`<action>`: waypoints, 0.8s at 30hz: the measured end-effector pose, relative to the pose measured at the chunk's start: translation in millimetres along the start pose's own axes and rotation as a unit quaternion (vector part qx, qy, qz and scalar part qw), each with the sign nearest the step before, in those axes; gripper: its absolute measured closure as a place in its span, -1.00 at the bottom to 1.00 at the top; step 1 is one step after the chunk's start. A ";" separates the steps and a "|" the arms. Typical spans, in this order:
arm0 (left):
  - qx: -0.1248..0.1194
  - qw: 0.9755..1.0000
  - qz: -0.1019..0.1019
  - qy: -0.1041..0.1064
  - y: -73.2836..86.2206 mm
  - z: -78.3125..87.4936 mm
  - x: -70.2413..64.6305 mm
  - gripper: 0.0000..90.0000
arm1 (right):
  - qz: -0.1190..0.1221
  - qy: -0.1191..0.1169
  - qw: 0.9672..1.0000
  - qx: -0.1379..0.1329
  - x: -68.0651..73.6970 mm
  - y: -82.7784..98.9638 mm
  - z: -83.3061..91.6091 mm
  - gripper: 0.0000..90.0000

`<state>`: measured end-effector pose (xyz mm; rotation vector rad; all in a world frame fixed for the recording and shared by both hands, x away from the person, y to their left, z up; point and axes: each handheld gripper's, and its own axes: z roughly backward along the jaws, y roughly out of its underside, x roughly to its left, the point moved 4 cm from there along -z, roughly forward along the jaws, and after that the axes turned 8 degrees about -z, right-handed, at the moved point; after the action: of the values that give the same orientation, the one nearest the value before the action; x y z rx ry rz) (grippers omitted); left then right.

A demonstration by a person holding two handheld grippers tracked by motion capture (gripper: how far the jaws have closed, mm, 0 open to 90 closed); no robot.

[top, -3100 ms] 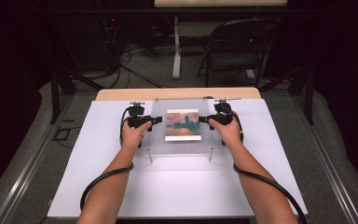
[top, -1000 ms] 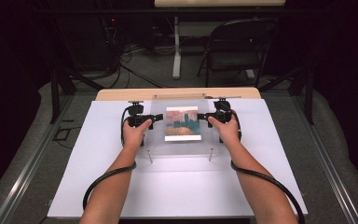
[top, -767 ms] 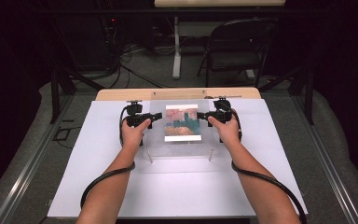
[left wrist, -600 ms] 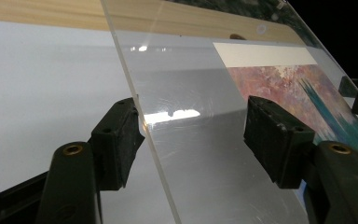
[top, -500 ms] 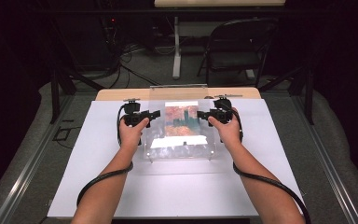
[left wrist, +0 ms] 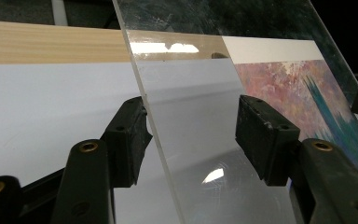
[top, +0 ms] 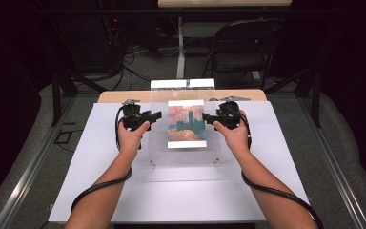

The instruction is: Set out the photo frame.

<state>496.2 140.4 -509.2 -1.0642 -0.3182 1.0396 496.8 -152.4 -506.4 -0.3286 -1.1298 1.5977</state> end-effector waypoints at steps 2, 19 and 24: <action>-0.004 1.000 0.000 0.000 -0.2 2.2 -1.0 -0.01 | 0.002 0.002 1.000 -0.001 1.4 -0.1 1.9 -0.31; -0.022 1.000 -0.007 -0.016 -2.6 19.8 -15.1 0.04 | 0.012 0.018 1.000 -0.015 13.7 -0.7 19.0 -0.28; -0.029 0.999 -0.015 -0.017 -1.9 24.6 -17.4 0.06 | 0.010 0.026 0.999 -0.026 18.1 -0.3 22.4 -0.28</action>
<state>472.0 139.8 -491.2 -1.0900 -0.3931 1.0280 474.6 -147.7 -488.7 -0.4155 -1.1322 1.5704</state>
